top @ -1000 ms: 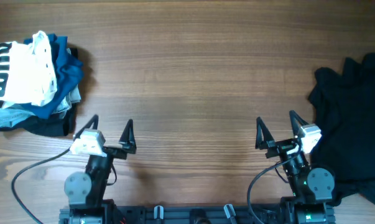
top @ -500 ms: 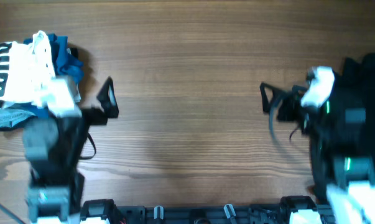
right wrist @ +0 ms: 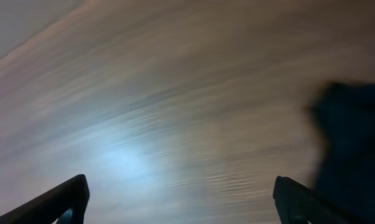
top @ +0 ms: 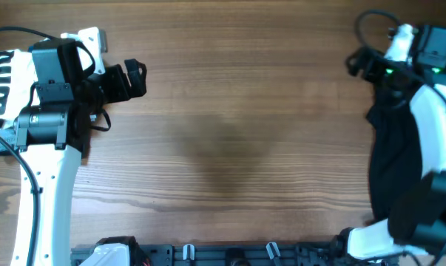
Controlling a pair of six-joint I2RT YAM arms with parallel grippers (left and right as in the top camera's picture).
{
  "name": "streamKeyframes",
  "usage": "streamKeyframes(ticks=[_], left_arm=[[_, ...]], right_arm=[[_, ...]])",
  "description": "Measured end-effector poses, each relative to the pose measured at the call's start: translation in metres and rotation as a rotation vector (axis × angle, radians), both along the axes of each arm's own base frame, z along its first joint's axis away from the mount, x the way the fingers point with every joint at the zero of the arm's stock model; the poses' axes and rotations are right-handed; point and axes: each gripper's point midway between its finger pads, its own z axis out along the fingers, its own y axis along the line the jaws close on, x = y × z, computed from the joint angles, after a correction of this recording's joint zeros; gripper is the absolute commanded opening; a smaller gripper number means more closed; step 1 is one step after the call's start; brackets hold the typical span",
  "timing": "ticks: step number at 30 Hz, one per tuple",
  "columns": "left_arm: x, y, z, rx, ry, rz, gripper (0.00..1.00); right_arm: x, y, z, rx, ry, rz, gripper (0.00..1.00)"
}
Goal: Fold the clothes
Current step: 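Grasp the black T-shirt with both grippers and drag it leftward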
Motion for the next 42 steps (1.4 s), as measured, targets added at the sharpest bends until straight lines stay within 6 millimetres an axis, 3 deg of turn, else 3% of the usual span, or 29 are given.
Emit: streamKeyframes(ticks=[2, 3, 4, 7, 9, 12, 14, 16, 19, 20, 22, 23, 26, 28, 31, 33, 35, 37, 40, 41, 42], left_arm=[[-0.001, -0.003, 0.001, -0.013, -0.002, -0.014, 1.0], [-0.001, -0.004, 0.002, -0.018, -0.002, -0.02, 1.0], [-0.001, -0.005, 0.002, -0.021, -0.003, -0.022, 1.0], [-0.001, -0.006, 0.001, -0.025, 0.0, -0.027, 1.0], [-0.002, -0.006, 0.001, -0.026, 0.0, -0.028, 1.0], [-0.002, -0.007, 0.001, -0.028, 0.001, -0.03, 1.0], [-0.002, -0.007, 0.001, -0.028, 0.001, -0.03, 1.0], [-0.002, -0.007, 0.002, -0.028, 0.0, -0.03, 1.0], [-0.002, -0.007, 0.001, -0.028, 0.001, -0.03, 1.0], [-0.002, -0.007, 0.001, -0.028, 0.001, -0.03, 1.0], [-0.002, -0.007, 0.001, -0.028, 0.001, -0.03, 1.0], [-0.002, -0.007, 0.001, -0.028, 0.002, -0.03, 1.0], [-0.002, -0.007, 0.001, -0.028, 0.004, -0.03, 1.0], [-0.002, -0.007, 0.001, -0.028, 0.004, -0.03, 1.0], [-0.002, -0.007, 0.001, -0.028, 0.003, -0.03, 1.0], [-0.002, -0.007, 0.001, -0.03, 0.002, -0.032, 1.0], [-0.002, -0.007, 0.002, -0.03, -0.001, -0.032, 1.0], [-0.001, -0.007, 0.002, -0.03, -0.001, -0.032, 1.0], [-0.001, -0.007, 0.002, -0.03, -0.002, -0.032, 1.0], [-0.001, -0.007, 0.002, -0.03, -0.003, -0.032, 1.0], [-0.001, -0.007, 0.002, -0.03, -0.003, -0.032, 1.0]], right_arm=[[-0.001, -0.035, -0.024, -0.007, 0.043, -0.104, 0.88], [-0.002, -0.055, -0.043, -0.021, 0.079, -0.159, 0.79], [0.003, -0.061, -0.053, -0.03, 0.08, -0.171, 0.67], [0.003, -0.059, -0.089, -0.012, 0.155, -0.153, 0.65], [-0.021, -0.047, -0.12, 0.021, 0.302, -0.14, 0.65], [-0.035, -0.046, -0.136, 0.005, 0.387, -0.149, 0.67], [-0.036, -0.048, -0.137, -0.005, 0.396, -0.16, 0.67], [-0.04, -0.049, -0.138, -0.008, 0.411, -0.171, 0.75], [-0.043, -0.05, -0.14, -0.011, 0.425, -0.2, 0.75], [-0.045, -0.052, -0.141, -0.019, 0.433, -0.227, 0.7], [-0.048, -0.056, -0.143, -0.046, 0.443, -0.261, 0.47], [-0.05, -0.059, -0.144, -0.065, 0.45, -0.279, 0.3], [-0.053, -0.064, -0.145, -0.079, 0.452, -0.277, 0.04], [-0.047, -0.06, -0.145, -0.037, 0.417, -0.256, 0.04], [-0.019, -0.015, -0.139, 0.111, 0.311, -0.106, 0.04], [-0.004, 0.029, -0.132, 0.168, 0.265, 0.016, 0.04], [0.009, 0.082, -0.125, 0.197, 0.225, 0.15, 0.04], [0.015, 0.151, -0.117, 0.214, 0.188, 0.317, 0.04], [-0.003, 0.254, -0.111, 0.204, 0.177, 0.555, 0.04], [-0.015, 0.284, -0.111, 0.195, 0.18, 0.627, 0.13], [-0.031, 0.316, -0.111, 0.182, 0.185, 0.709, 0.29]])
